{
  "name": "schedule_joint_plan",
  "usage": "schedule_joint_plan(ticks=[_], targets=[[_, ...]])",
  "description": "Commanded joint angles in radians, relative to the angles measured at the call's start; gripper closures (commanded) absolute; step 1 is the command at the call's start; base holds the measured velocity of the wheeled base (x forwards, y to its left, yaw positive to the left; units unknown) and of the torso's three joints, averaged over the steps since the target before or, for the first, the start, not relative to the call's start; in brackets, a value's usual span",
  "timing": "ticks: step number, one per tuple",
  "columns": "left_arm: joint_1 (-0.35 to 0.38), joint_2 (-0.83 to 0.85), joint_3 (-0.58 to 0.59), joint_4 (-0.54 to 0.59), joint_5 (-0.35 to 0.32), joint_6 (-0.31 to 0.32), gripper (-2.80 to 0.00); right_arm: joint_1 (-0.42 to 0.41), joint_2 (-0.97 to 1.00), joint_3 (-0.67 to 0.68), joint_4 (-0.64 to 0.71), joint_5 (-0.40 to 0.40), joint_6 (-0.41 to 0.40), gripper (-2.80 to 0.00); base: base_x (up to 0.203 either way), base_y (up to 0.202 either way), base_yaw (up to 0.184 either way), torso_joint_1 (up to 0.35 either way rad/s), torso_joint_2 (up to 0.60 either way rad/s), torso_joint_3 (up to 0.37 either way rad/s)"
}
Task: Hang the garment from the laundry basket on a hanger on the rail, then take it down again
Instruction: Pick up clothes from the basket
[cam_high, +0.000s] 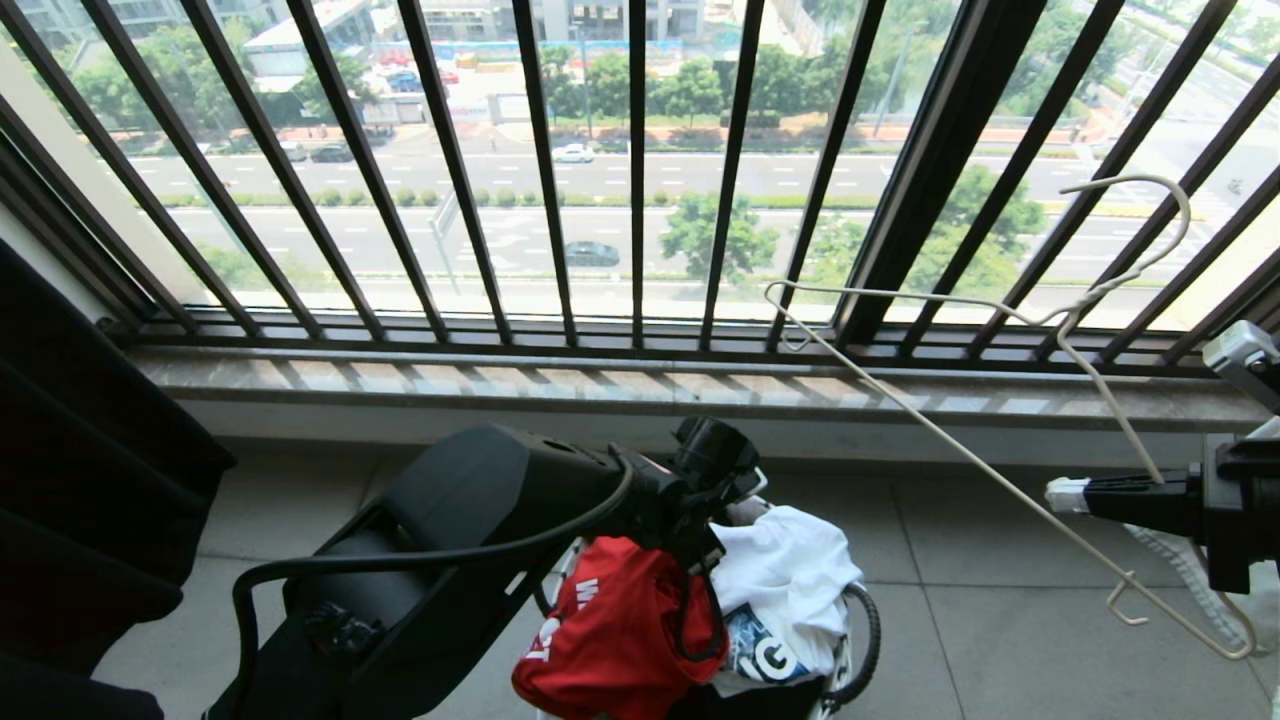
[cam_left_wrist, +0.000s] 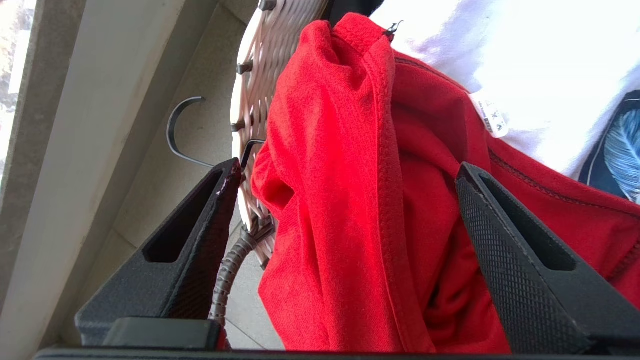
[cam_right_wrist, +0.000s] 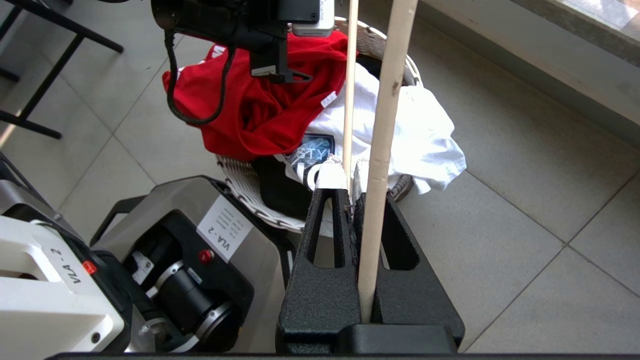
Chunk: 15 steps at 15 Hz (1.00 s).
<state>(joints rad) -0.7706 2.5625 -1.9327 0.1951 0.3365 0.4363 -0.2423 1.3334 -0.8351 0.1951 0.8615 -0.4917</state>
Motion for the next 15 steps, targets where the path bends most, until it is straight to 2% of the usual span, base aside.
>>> schedule_joint_plan(ticks=[1,4,11,15], targets=[[-0.001,0.028,-0.016,-0.012,0.029,0.013,-2.8,0.002,-0.002,0.003,0.001,0.005,-0.004,0.0,0.0,0.0,0.0,0.0,0.0,0.0],[0.001,0.053,-0.015,-0.08,0.059,0.03,-2.8,0.002,-0.006,0.002,0.001,0.005,-0.004,0.0,0.0,0.0,0.0,0.0,0.0,0.0],[0.012,0.092,-0.017,-0.193,0.061,0.03,-2.8,0.002,-0.013,0.002,0.001,0.005,-0.004,0.0,0.0,0.0,0.0,0.0,0.0,0.0],[0.022,0.093,-0.018,-0.209,0.062,0.033,-2.8,0.002,-0.014,0.002,0.001,0.005,-0.004,0.0,0.0,0.0,0.0,0.0,0.0,0.0]])
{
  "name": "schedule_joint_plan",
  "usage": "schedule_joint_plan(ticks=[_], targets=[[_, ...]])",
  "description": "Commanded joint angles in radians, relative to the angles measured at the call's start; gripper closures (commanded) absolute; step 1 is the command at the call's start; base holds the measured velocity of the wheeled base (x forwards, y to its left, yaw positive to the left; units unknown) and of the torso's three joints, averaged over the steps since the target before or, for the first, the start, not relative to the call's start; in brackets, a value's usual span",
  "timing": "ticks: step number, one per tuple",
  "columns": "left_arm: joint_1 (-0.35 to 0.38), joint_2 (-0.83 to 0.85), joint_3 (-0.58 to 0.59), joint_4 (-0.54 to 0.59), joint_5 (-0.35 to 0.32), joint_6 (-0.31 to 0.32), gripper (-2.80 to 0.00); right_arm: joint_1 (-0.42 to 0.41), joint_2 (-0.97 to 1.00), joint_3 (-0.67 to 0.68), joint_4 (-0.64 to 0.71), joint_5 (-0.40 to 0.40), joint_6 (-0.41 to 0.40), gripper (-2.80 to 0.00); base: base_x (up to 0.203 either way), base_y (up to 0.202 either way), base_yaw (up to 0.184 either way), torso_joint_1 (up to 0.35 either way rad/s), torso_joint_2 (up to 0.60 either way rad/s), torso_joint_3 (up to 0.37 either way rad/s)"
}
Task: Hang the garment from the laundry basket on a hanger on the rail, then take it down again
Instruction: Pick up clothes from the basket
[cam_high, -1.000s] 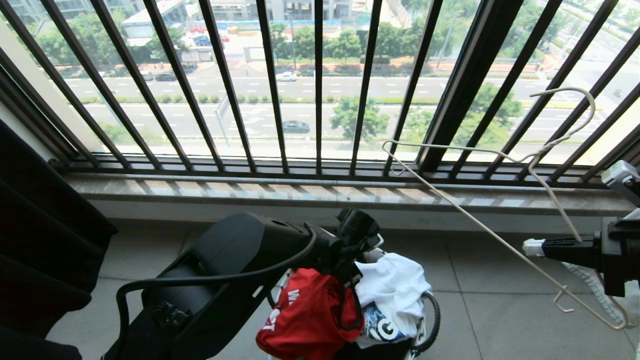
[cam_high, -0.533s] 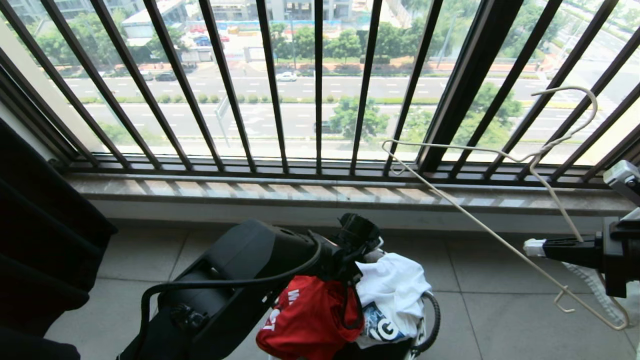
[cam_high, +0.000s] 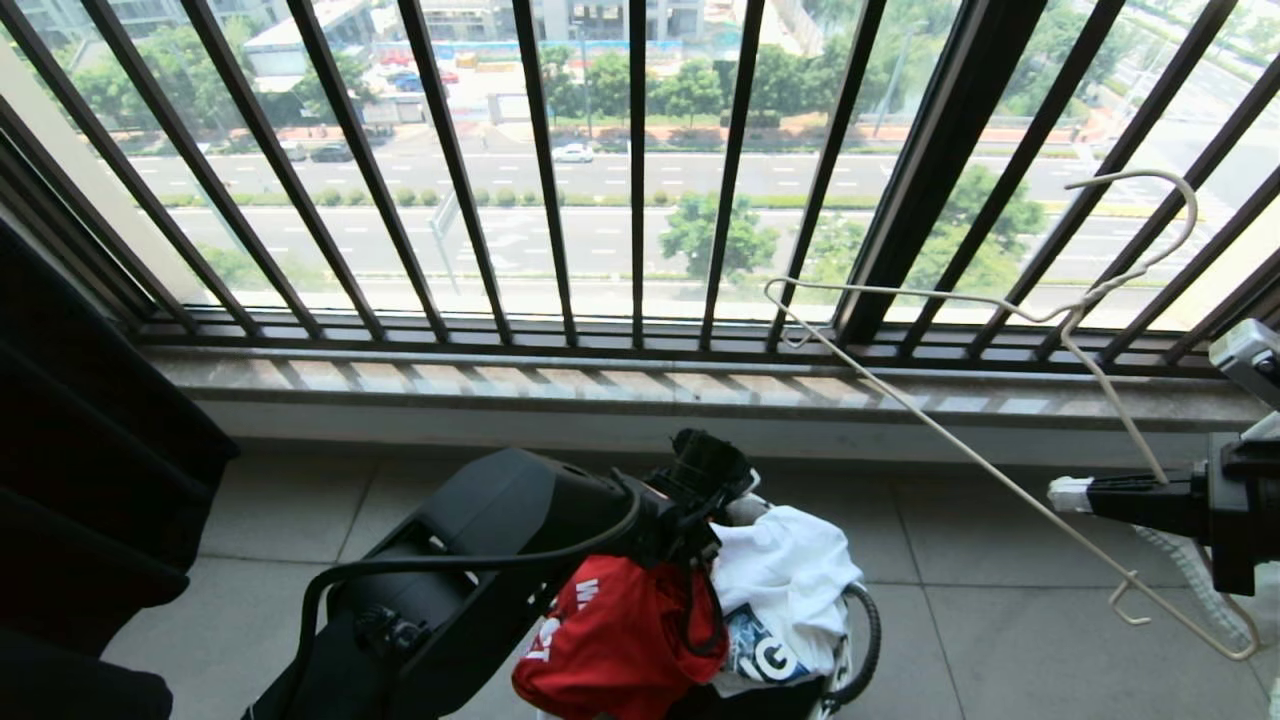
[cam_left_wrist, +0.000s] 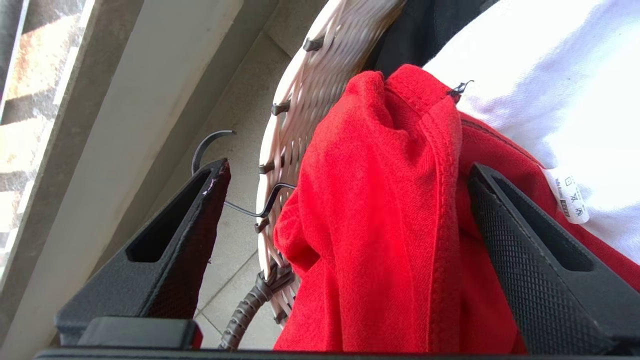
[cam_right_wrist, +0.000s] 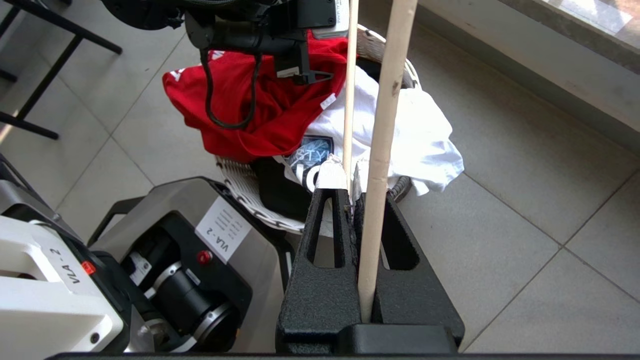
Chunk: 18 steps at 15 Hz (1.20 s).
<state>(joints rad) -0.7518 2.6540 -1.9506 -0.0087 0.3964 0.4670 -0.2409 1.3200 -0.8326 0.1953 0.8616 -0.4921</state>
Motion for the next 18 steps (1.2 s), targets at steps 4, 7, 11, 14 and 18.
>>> schedule_joint_plan(ticks=[4,7,11,14,18], targets=[[0.018,0.022,-0.007,-0.052,0.0,0.009,0.0,0.0,-0.004,0.0,0.001,0.005,-0.003,0.0,0.0,0.0,0.0,0.0,0.0,0.0],[0.023,0.026,-0.008,-0.106,-0.007,-0.001,0.0,0.0,-0.005,0.001,0.001,0.005,-0.002,0.0,0.0,0.0,0.0,0.0,0.0,0.0],[0.025,-0.038,0.005,-0.172,-0.006,-0.07,0.0,0.0,-0.021,0.0,0.002,0.005,-0.002,0.0,0.0,0.0,0.0,0.0,0.0,0.0],[0.027,-0.185,0.121,-0.168,-0.005,-0.195,0.0,0.0,-0.032,-0.001,0.004,0.005,0.0,0.0,0.0,0.0,0.0,0.0,0.0,0.0],[0.028,-0.426,0.358,-0.174,-0.005,-0.355,0.0,0.029,-0.053,0.004,0.013,0.006,0.018,0.0,0.0,0.0,0.0,0.0,0.0,0.0]])
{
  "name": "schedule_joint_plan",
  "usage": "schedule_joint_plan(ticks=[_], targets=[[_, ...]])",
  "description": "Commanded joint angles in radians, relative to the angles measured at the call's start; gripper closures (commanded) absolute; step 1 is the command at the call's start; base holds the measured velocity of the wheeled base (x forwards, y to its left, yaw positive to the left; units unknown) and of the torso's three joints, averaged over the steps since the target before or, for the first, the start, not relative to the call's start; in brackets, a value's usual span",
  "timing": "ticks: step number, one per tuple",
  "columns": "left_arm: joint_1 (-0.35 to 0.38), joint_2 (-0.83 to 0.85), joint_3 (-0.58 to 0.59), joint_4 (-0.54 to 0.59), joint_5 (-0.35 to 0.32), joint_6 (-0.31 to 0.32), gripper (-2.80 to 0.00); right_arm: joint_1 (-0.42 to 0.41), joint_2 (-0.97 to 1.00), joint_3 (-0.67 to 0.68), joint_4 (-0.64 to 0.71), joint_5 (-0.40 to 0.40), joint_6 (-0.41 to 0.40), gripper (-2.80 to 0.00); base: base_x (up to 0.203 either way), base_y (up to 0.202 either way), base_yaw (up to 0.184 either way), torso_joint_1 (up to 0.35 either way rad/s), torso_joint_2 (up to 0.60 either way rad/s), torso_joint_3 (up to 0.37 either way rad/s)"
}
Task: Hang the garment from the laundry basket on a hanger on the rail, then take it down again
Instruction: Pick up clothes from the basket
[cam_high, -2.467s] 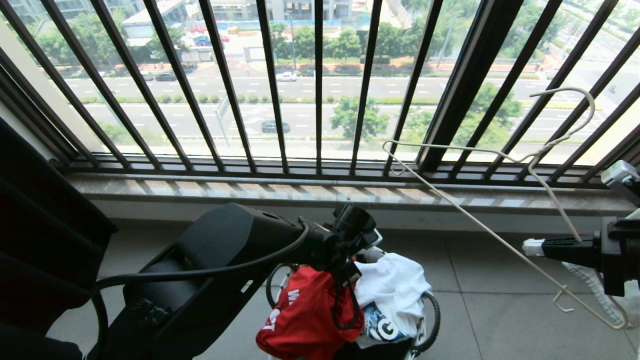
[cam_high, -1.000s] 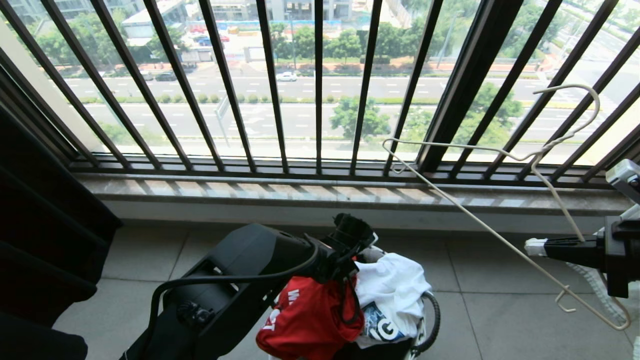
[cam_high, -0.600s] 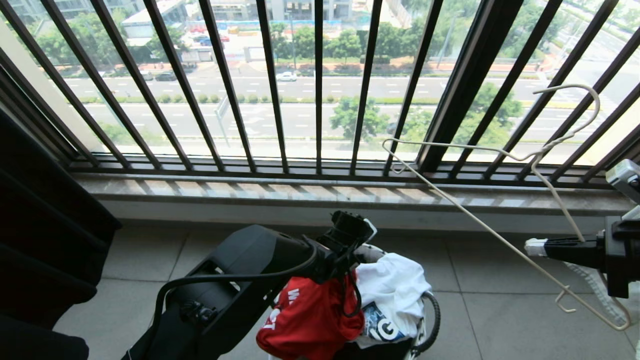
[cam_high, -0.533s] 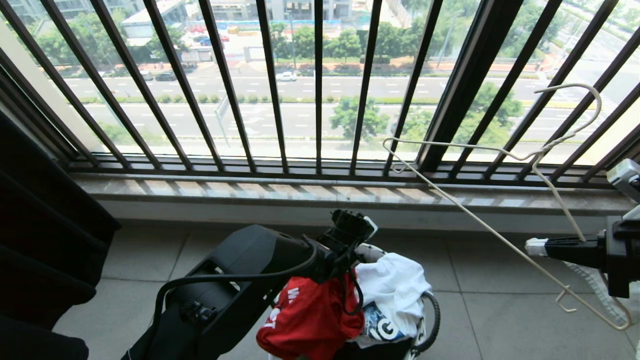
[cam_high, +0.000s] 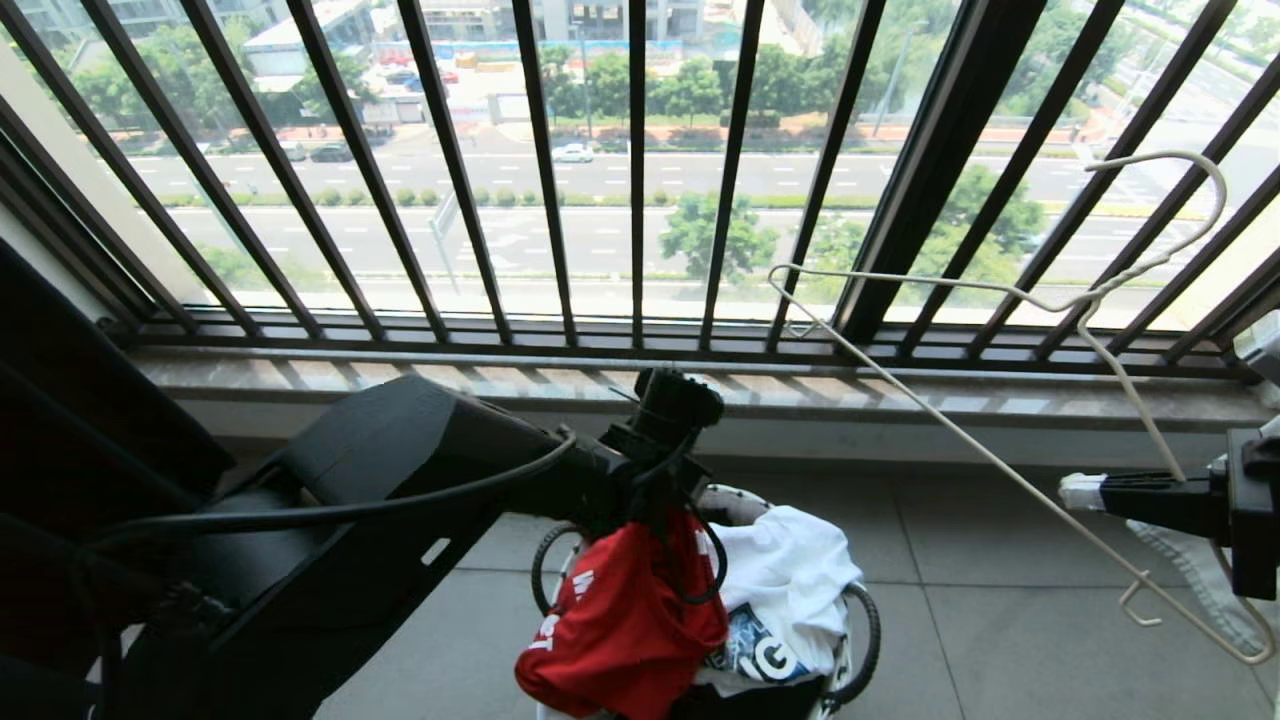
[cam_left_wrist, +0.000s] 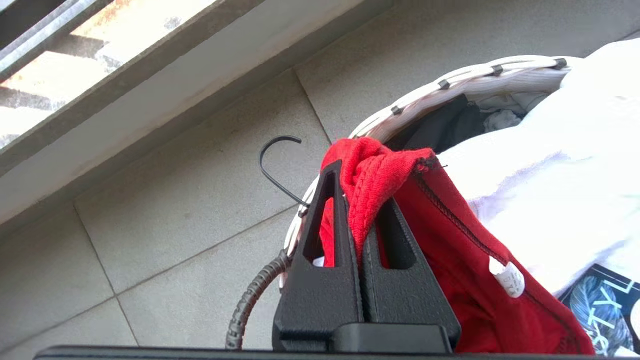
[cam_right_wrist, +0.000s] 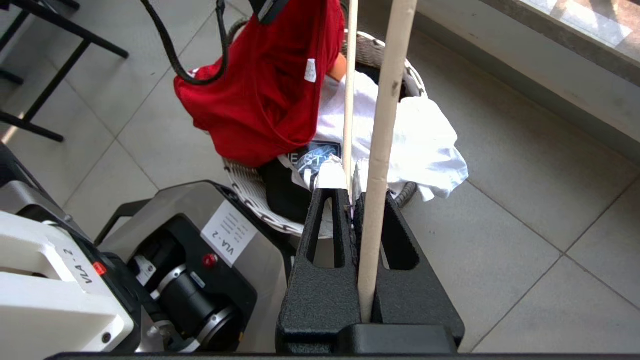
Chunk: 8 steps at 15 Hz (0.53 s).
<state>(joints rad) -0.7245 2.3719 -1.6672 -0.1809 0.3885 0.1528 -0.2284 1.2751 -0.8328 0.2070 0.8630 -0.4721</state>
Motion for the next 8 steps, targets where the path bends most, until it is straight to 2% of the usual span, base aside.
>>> schedule_joint_plan(ticks=[1,4,6,8], targets=[[0.001,-0.198,0.105,-0.001,0.003,-0.077,0.0,0.036,0.001,0.006,0.013,0.004,-0.002,0.0,0.0,0.0,0.0,0.0,0.0,0.0],[0.035,-0.293,0.167,0.005,0.003,-0.129,0.0,0.109,0.024,0.006,0.076,-0.006,-0.002,0.0,0.0,0.0,0.0,0.0,0.0,0.0],[0.056,-0.346,0.225,0.009,0.002,-0.168,0.0,0.144,0.046,0.004,0.103,-0.068,-0.003,0.0,0.0,0.0,0.0,0.0,0.0,0.0],[0.083,-0.364,0.24,0.012,0.002,-0.167,0.0,0.188,0.064,0.01,0.111,-0.116,-0.006,0.0,0.0,0.0,0.0,0.0,0.0,0.0]])
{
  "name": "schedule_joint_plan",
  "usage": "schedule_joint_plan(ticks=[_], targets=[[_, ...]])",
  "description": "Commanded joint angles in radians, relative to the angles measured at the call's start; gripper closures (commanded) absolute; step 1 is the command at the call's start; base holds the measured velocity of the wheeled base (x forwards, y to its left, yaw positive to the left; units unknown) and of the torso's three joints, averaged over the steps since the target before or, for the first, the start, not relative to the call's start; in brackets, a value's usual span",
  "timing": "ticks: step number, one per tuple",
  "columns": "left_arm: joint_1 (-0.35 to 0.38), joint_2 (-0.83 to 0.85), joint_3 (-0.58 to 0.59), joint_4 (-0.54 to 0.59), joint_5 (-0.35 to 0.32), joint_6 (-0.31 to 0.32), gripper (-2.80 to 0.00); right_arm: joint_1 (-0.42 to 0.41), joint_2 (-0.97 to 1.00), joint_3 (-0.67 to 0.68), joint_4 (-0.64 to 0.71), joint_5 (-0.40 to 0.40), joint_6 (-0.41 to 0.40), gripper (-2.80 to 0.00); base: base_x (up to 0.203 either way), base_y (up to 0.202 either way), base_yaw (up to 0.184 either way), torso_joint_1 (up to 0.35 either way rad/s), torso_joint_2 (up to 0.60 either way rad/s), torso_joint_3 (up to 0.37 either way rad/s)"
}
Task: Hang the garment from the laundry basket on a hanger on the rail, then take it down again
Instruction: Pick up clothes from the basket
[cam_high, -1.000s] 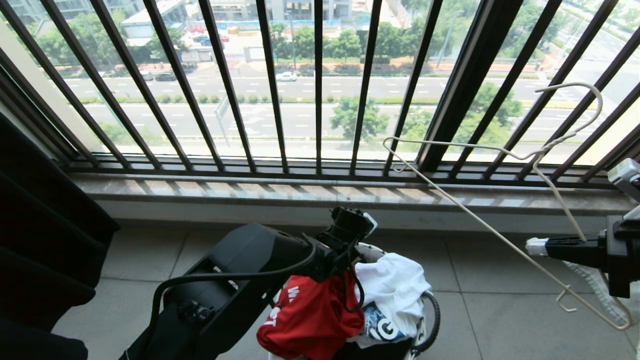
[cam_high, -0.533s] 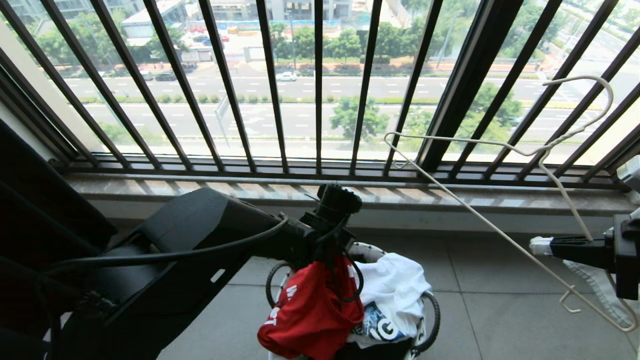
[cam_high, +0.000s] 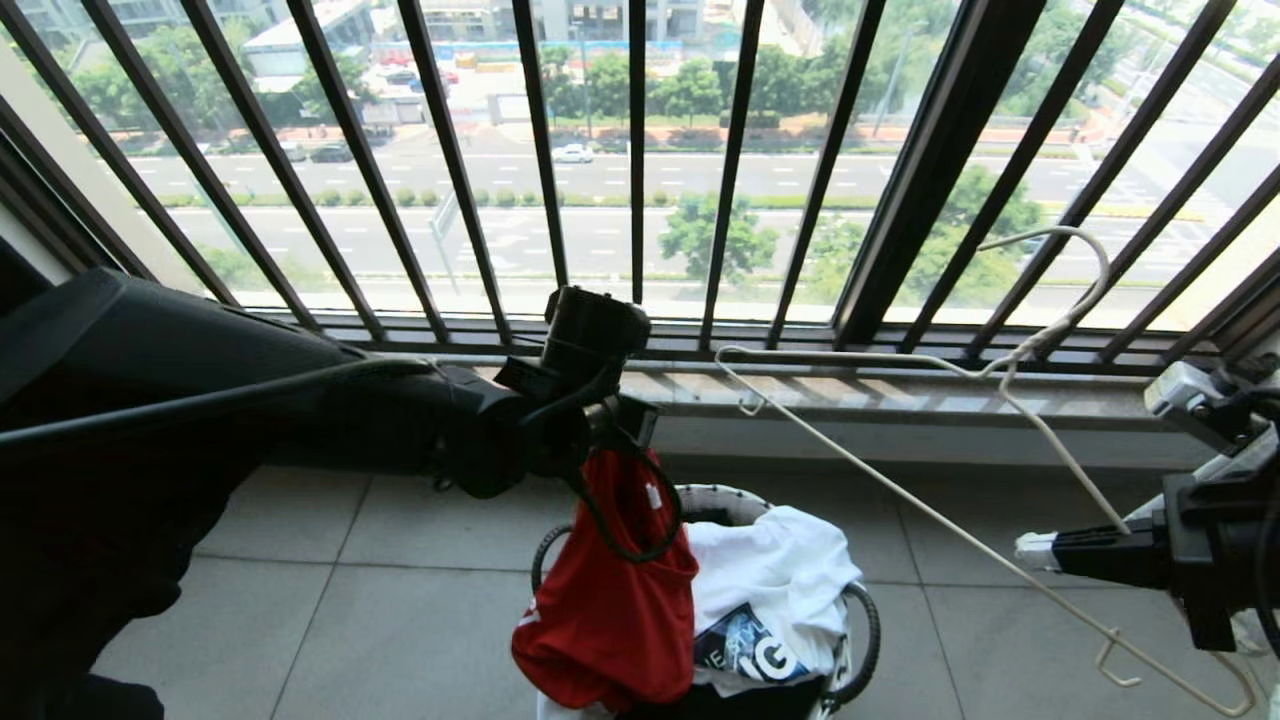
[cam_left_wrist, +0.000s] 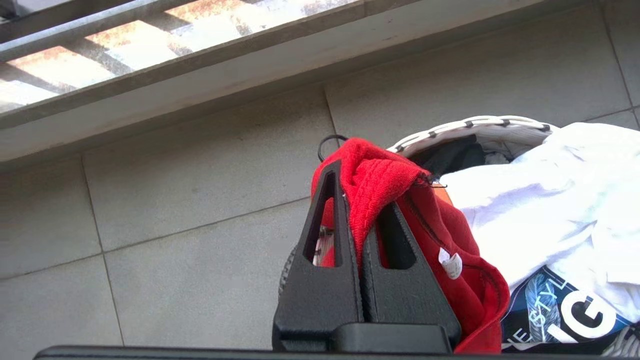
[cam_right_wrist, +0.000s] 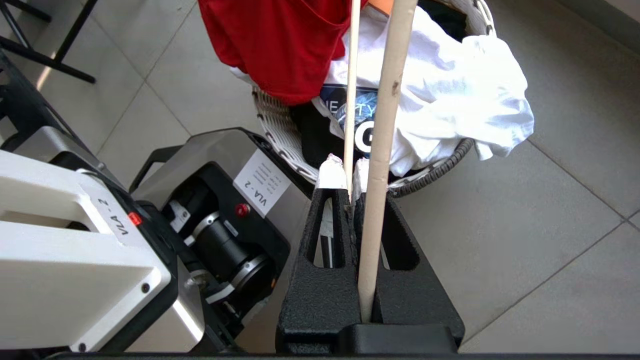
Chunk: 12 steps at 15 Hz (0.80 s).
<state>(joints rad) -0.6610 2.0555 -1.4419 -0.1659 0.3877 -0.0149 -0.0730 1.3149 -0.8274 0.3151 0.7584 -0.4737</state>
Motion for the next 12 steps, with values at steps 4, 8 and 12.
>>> schedule_joint_plan(ticks=[4,8,12], targets=[[0.04,-0.065,0.001,-0.001,0.001,0.003,0.0,0.1,0.035,0.037,0.002,-0.018,-0.006,0.0,0.0,0.0,0.0,0.0,0.0,0.0],[0.038,-0.082,0.005,-0.003,-0.017,0.0,0.0,0.119,0.03,0.039,-0.007,-0.016,-0.002,0.0,0.0,0.0,0.0,0.0,0.0,0.0],[0.038,-0.16,0.055,-0.005,-0.112,-0.001,0.0,0.108,0.011,0.034,-0.007,-0.016,0.0,0.0,0.0,0.0,0.0,0.0,0.0,0.0]])
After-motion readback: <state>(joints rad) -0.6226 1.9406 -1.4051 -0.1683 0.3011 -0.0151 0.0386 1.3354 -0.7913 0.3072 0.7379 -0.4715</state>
